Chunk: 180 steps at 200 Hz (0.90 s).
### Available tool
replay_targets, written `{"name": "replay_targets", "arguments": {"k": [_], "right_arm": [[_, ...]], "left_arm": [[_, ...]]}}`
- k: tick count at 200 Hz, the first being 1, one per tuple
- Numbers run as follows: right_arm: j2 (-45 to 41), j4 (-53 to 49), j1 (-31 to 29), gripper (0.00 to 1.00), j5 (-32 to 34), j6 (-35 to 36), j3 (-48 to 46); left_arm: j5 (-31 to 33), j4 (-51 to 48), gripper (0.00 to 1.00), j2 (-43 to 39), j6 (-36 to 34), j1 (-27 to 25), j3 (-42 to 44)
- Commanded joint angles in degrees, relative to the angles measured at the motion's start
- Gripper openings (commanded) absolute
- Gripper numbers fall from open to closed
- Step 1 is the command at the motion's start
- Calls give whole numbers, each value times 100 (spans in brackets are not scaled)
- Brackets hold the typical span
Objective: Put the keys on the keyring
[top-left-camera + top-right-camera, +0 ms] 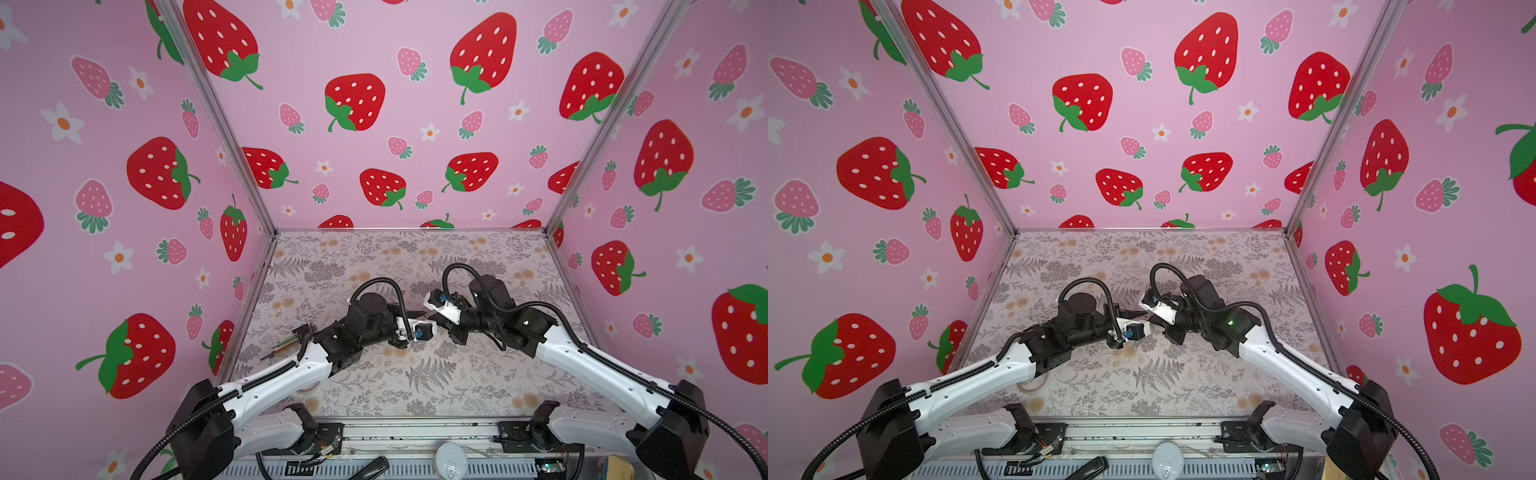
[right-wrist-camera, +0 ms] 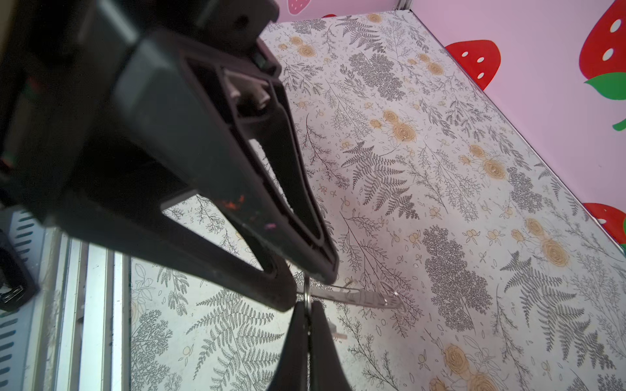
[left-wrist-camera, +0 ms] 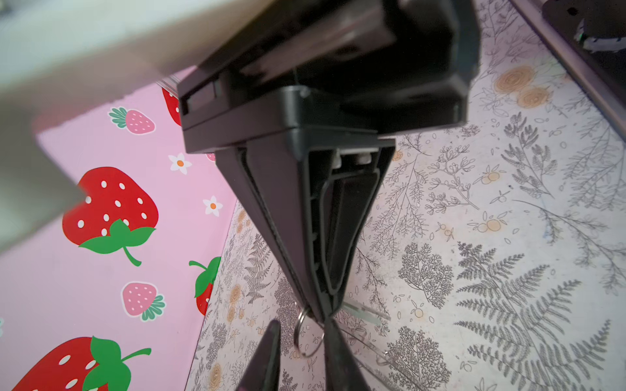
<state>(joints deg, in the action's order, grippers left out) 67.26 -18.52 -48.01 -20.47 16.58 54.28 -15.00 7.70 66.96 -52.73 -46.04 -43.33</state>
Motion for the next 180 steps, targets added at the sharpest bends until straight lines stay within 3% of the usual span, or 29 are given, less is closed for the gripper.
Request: {"name": "replay_targets", "arguments": {"k": [1,32,105,180], "right_arm": [[-108,101,-15,0,-271,108,107],[-159,129,-55,0,-239,187,30],[-234,42,-249,0,62,562,109],[-412,229,-354,0,424,809,105]], "left_arm": [[2,-278,20,101,-80,-31,-377],[-107,-462,11,202,-29,-30,-488],[-127,-1011,20,387,-27,-32,-742],[-417,-1389,17,502,-36,-22,-891]]}}
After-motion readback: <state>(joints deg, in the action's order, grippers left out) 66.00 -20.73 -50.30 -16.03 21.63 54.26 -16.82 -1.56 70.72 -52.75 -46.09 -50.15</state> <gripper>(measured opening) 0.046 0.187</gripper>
